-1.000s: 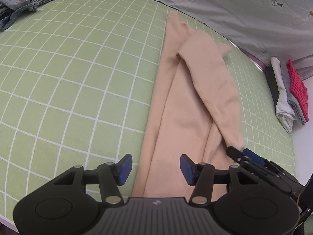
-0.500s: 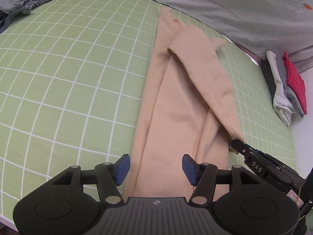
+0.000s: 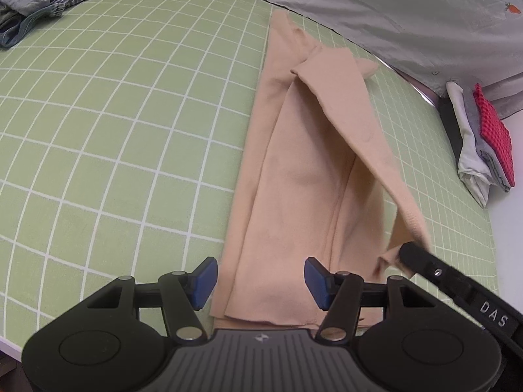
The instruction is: Fold clothes
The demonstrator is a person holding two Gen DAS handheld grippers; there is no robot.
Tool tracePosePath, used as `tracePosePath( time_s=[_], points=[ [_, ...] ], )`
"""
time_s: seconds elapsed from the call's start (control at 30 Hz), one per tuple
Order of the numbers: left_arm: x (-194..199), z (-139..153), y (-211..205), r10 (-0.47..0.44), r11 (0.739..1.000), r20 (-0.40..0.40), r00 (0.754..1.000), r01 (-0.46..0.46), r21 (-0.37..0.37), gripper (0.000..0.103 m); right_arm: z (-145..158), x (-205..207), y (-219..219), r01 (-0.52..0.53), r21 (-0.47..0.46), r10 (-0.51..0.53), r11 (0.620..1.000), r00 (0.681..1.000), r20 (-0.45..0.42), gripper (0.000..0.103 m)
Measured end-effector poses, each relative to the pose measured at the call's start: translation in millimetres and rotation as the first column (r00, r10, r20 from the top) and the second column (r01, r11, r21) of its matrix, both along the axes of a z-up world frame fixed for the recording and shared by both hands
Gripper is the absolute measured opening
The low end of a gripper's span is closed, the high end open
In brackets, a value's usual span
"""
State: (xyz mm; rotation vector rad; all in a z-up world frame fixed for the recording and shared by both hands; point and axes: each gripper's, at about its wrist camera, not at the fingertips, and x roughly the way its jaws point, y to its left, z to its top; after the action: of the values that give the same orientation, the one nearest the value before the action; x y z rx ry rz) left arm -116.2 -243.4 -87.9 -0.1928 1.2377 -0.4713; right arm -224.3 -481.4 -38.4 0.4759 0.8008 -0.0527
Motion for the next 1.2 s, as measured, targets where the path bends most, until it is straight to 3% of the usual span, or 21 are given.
tracePosePath(
  time_s=[0.2, 0.27, 0.33, 0.37, 0.47, 0.57, 0.73, 0.87, 0.9, 0.93, 0.97, 1.1, 1.17, 1.2],
  points=[
    [-7.5, -2.6, 8.3, 0.0, 1.0, -0.003, 1.0, 0.0, 0.019, 0.06, -23.4, 3.2, 12.3, -0.033, 0.101, 0.039, 0.994, 0.997, -0.064, 0.007],
    [-8.3, -3.3, 11.3, 0.003, 1.0, -0.004, 1.0, -0.003, 0.025, 0.06, -23.1, 1.9, 13.6, -0.031, 0.115, 0.038, 0.993, 0.997, -0.063, 0.015],
    [-8.3, -2.8, 13.2, 0.01, 1.0, -0.004, 1.0, -0.009, 0.024, 0.06, -19.9, -0.3, 12.3, -0.013, 0.124, 0.019, 0.992, 0.999, -0.049, 0.036],
    [-8.3, -2.5, 14.2, 0.013, 1.0, -0.004, 1.0, -0.013, 0.024, 0.06, -17.5, -1.5, 10.3, 0.002, 0.126, 0.003, 0.992, 0.999, -0.039, 0.039],
    [-9.1, -2.0, 16.4, 0.018, 1.0, -0.002, 1.0, -0.018, 0.026, 0.06, -11.9, -3.5, 0.6, 0.055, 0.12, -0.053, 0.991, 0.998, -0.016, 0.04],
    [-9.9, -2.9, 18.2, 0.022, 0.999, -0.003, 1.0, -0.022, 0.035, 0.06, -21.4, 0.6, -5.1, 0.08, 0.082, -0.076, 0.993, 0.995, -0.061, 0.041],
    [-7.2, -5.4, 20.3, 0.028, 0.998, -0.01, 1.0, -0.027, 0.05, 0.06, -40.9, 5.7, -6.4, 0.085, 0.038, -0.079, 0.996, 0.989, -0.126, 0.03],
    [-6.4, -7.0, 18.9, 0.02, 0.998, -0.016, 1.0, -0.019, 0.057, 0.061, -47.6, 9.5, 1.5, 0.046, 0.015, -0.044, 0.999, 0.99, -0.135, 0.029],
    [-6.1, -7.9, 18.6, 0.017, 0.998, -0.019, 1.0, -0.016, 0.06, 0.061, -48.0, 10.8, 3.3, 0.035, 0.01, -0.034, 0.999, 0.991, -0.133, 0.022],
    [-5.6, -8.7, 18.2, 0.014, 0.998, -0.022, 1.0, -0.013, 0.062, 0.061, -48.4, 12.0, 5.2, 0.024, 0.004, -0.024, 1.0, 0.991, -0.13, 0.009],
    [-5.1, -9.7, 17.8, 0.01, 0.998, -0.024, 1.0, -0.009, 0.064, 0.061, -47.8, 13.1, 7.7, 0.012, -0.01, -0.013, 1.0, 0.992, -0.126, 0.004],
    [-2.9, -10.0, 18.3, 0.004, 0.998, -0.023, 1.0, -0.003, 0.065, 0.061, -21.3, 10.3, 35.2, -0.112, -0.173, 0.106, 0.979, 0.993, -0.042, 0.002],
    [-0.8, -11.3, 19.4, 0.009, 0.998, -0.027, 1.0, -0.007, 0.064, 0.061, -10.8, 9.8, 49.3, -0.191, -0.214, 0.193, 0.958, 0.981, -0.01, 0.002],
    [-0.2, -11.4, 19.8, 0.011, 0.998, -0.027, 1.0, -0.009, 0.066, 0.061, -12.7, 10.8, 46.3, -0.175, -0.198, 0.175, 0.965, 0.984, -0.017, 0.003]
  ],
)
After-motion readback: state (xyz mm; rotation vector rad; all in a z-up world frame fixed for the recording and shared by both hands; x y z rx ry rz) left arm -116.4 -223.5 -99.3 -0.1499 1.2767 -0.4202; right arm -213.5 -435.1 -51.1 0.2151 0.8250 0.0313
